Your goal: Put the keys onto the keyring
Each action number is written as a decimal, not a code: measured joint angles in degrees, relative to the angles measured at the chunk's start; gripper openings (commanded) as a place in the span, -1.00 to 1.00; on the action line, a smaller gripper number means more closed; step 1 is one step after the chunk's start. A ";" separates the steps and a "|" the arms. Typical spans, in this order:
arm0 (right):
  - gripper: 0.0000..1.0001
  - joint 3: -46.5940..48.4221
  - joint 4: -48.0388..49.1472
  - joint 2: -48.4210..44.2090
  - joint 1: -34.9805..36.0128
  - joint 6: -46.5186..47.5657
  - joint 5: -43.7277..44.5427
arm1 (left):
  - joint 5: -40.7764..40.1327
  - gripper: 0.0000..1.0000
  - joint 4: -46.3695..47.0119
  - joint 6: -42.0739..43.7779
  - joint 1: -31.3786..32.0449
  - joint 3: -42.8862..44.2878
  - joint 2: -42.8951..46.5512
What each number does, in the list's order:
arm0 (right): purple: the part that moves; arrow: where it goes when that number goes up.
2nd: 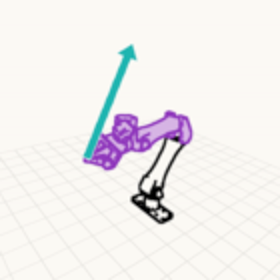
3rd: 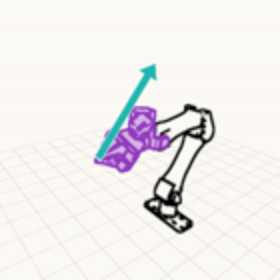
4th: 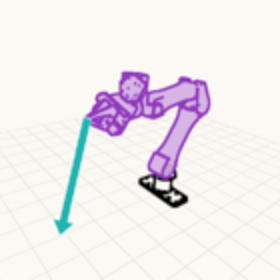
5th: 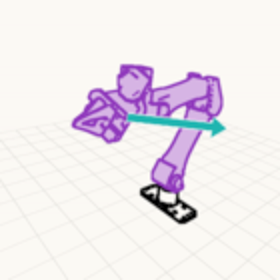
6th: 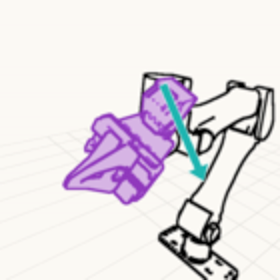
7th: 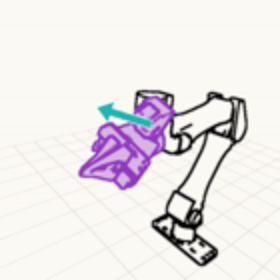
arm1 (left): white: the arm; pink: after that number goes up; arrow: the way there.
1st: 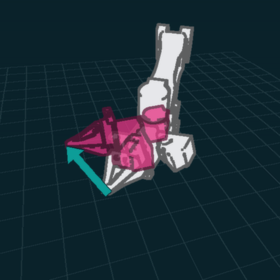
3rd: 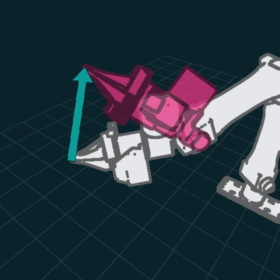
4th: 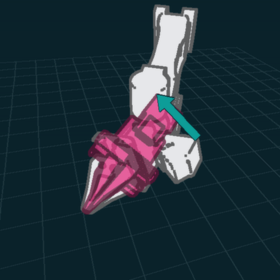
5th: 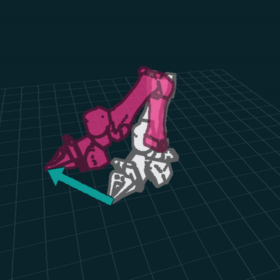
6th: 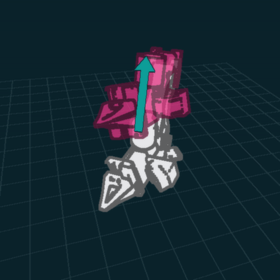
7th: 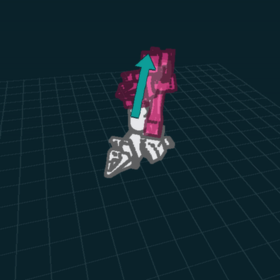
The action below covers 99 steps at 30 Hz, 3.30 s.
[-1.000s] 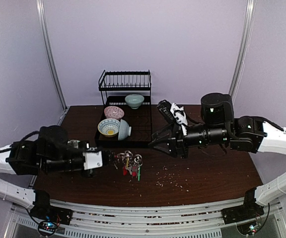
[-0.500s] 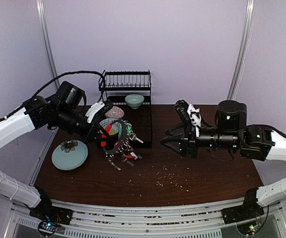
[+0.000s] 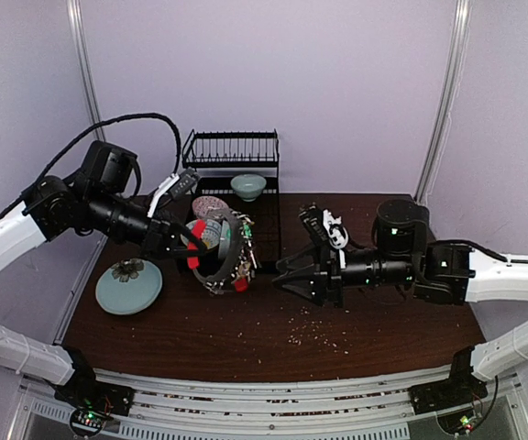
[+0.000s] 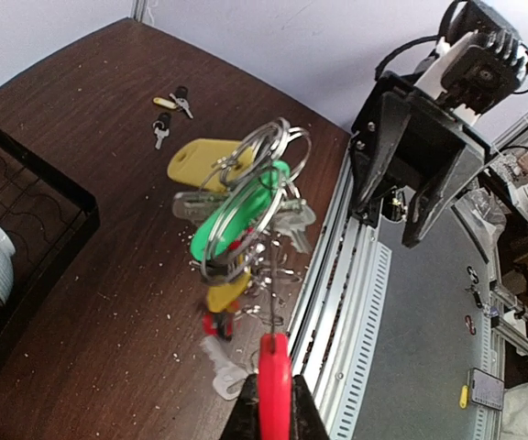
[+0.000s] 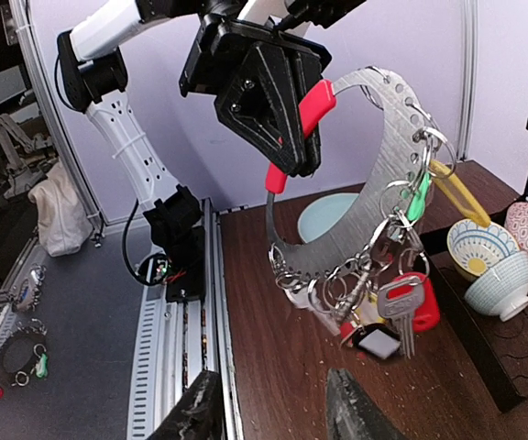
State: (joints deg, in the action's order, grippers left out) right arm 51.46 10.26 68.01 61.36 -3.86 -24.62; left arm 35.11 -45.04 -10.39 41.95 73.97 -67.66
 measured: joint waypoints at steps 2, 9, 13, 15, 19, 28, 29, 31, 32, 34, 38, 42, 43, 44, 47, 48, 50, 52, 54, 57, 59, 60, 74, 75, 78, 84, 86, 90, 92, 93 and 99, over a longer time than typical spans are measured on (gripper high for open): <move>-0.29 -0.66 2.40 0.17 0.00 -0.74 -1.11 | 0.87 -1.00 1.05 0.00 0.00 -0.13 0.76; -0.49 -1.40 9.29 1.90 0.74 -2.89 -1.95 | 1.11 -1.00 2.71 -0.15 0.00 -0.20 2.45; -0.49 -1.81 11.87 3.32 3.10 -2.36 -0.74 | 1.14 -1.00 3.43 -0.28 0.00 -0.26 2.54; -0.49 -1.95 12.55 3.82 3.74 -2.05 -0.33 | 1.11 -1.00 3.80 -0.26 0.00 -0.55 2.89; -0.57 -2.34 13.53 4.11 3.80 -1.97 0.17 | 1.11 -1.00 4.13 -0.26 0.00 -0.59 3.72; -0.63 -3.67 26.49 11.08 6.99 -3.87 3.89 | -0.11 -1.00 6.25 -1.40 0.00 -0.94 4.02; -0.63 -3.67 27.21 11.96 7.43 -3.87 4.79 | -0.35 -1.00 6.38 -1.55 0.00 -0.94 4.02; -0.63 -3.65 28.39 13.77 8.26 -3.89 6.99 | -0.59 -1.00 6.56 -1.75 0.00 -0.94 4.02; -0.63 -3.63 28.81 14.47 8.35 -3.89 8.09 | -0.66 -1.00 6.64 -1.79 0.00 -0.94 4.02; -0.64 -3.63 29.33 15.37 8.33 -3.78 10.16 | -0.72 -1.00 7.06 -1.92 0.00 -0.94 4.02; -0.69 -3.61 31.30 16.70 8.33 -2.29 14.82 | -0.81 -1.00 8.15 -2.19 0.00 -0.94 4.04; -0.68 -2.60 33.14 18.40 8.37 -0.46 19.02 | -1.11 -1.00 8.68 -2.23 0.00 -0.94 4.22; -0.68 -2.23 33.31 18.82 8.37 -0.22 19.61 | -1.31 -1.00 8.70 -2.25 0.00 -0.96 4.35; -0.67 -1.97 33.59 19.15 8.37 0.04 20.02 | -1.49 -1.00 8.79 -2.25 0.00 -0.94 4.48; -0.66 -1.55 34.07 19.78 8.44 0.92 21.20 | -1.79 -1.00 9.03 -2.25 0.00 -0.94 4.92; -0.66 -1.29 34.10 19.96 8.44 1.09 21.49 | -1.88 -1.00 9.01 -2.25 0.00 -0.96 5.05; -0.67 -0.92 34.40 20.15 8.57 1.40 22.21 | -1.90 -1.00 9.03 -2.25 0.00 -0.96 5.20; -0.68 -0.70 34.80 20.20 8.70 1.97 23.15 | -1.92 -1.00 9.03 -2.25 0.00 -0.96 5.27; -0.70 -0.44 35.23 20.20 8.76 2.27 24.22 | -1.92 -1.00 9.03 -2.25 0.00 -0.96 5.27; -0.74 0.07 35.63 20.28 8.81 2.49 24.52 | -1.97 -1.00 9.05 -2.23 0.00 -0.96 5.27; -0.73 0.52 35.69 20.57 8.81 2.47 24.65 | -2.12 -1.00 9.05 -2.23 0.00 -0.96 5.29; -0.73 0.70 35.69 20.68 8.81 2.45 24.70 | -2.34 -1.00 9.05 -2.23 0.00 -0.96 5.31; -0.70 -3.56 36.85 16.98 17.38 10.45 37.20 | -6.29 -1.00 12.59 -4.68 0.00 -2.08 6.88; -0.70 -3.37 38.07 17.62 18.36 12.33 38.62 | -6.47 -1.00 12.68 -4.79 0.00 -2.10 6.99; -0.70 -2.62 40.57 20.06 18.86 15.93 42.14 | -6.84 -1.00 13.05 -5.03 0.00 -2.10 7.13; -0.75 -0.28 42.93 24.28 18.64 21.75 46.53 | -7.02 -1.00 13.70 -5.22 0.00 -2.10 7.37; -0.75 0.70 43.39 25.00 18.60 23.08 47.58 | -7.04 -1.00 13.73 -5.22 0.00 -2.10 7.37; -0.77 1.88 44.35 25.66 18.36 24.57 49.00 | -7.04 -1.00 13.73 -5.20 0.00 -2.10 7.41; -0.77 2.43 44.54 25.79 18.01 24.94 49.72 | -7.04 -1.00 13.73 -5.20 0.00 -2.10 7.43; -0.77 2.73 44.61 25.92 17.86 25.09 49.92 | -7.04 -1.00 13.73 -5.20 0.00 -2.10 7.45; -0.76 3.85 45.57 26.99 17.20 26.08 51.17 | -7.04 -1.00 13.73 -5.20 0.00 -2.10 7.52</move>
State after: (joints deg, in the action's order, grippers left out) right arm 55.31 55.83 95.00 78.56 22.22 26.55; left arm 28.08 -31.31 -15.59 41.95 71.88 -60.14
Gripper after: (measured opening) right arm 0.117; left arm 0.041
